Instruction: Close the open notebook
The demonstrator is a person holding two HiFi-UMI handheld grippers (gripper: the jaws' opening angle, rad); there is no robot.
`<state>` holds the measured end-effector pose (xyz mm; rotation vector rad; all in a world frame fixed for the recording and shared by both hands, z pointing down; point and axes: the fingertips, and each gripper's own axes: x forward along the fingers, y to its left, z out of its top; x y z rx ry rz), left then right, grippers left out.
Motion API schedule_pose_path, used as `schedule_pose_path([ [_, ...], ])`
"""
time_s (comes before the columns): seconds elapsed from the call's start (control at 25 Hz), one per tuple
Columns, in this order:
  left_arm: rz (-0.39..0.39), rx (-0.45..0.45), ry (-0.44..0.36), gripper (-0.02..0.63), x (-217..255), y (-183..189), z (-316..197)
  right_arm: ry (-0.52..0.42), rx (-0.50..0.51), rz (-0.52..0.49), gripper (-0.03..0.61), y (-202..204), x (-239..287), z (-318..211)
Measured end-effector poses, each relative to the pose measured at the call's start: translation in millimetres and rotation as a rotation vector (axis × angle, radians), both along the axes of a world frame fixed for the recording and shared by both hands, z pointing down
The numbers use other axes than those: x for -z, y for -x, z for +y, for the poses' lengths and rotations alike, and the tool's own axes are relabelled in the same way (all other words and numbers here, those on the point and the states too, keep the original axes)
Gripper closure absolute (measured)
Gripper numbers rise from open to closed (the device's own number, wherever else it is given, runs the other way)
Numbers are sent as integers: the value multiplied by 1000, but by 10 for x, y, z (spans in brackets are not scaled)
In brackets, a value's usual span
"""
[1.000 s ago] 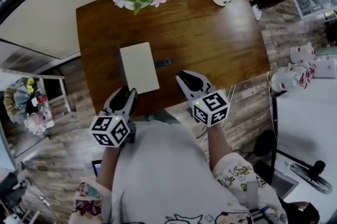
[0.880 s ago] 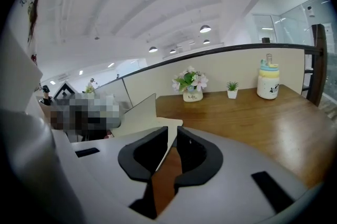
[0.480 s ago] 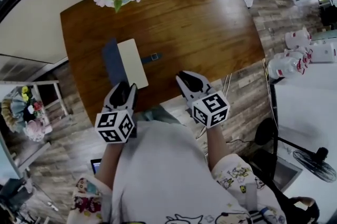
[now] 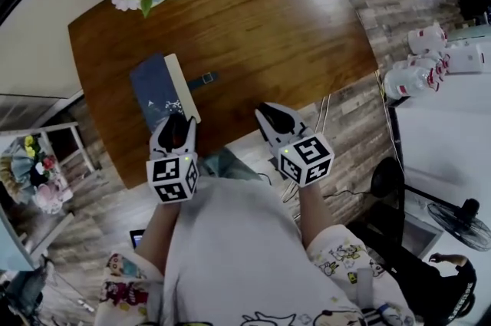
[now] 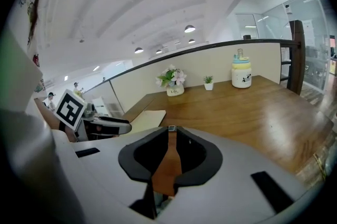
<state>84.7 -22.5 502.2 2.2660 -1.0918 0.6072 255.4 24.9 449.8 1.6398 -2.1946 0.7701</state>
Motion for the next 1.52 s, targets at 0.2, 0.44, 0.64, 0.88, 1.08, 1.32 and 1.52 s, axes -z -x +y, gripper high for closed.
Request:
schedule_pose_path([
  [0.2,-65,-34,-19,419,-170,-105,12,20,-34,1,534,-111,-78,131],
  [0.44,-135,-88,-23,465,-391,-240,87,44,-49,8,534,-161,-153,283],
  [0.64,-136,-109,4,465,-445,-308,164,54,-54,13,534,-192,-140,335],
  [0.88,-126,-92,7,465,-446,-236,146,52,-41,20,534,-163,-155,304],
  [1.08,-91,-52,-15,466,-268,-76,51,27,-1,26,534,-4,-52,175],
  [1.32,-71,3,-37,476,-66,271,-82,-11,72,28,534,338,108,-85],
  [1.52,-43,85,-72,483,191,663,-270,-50,154,24,534,715,251,-395],
])
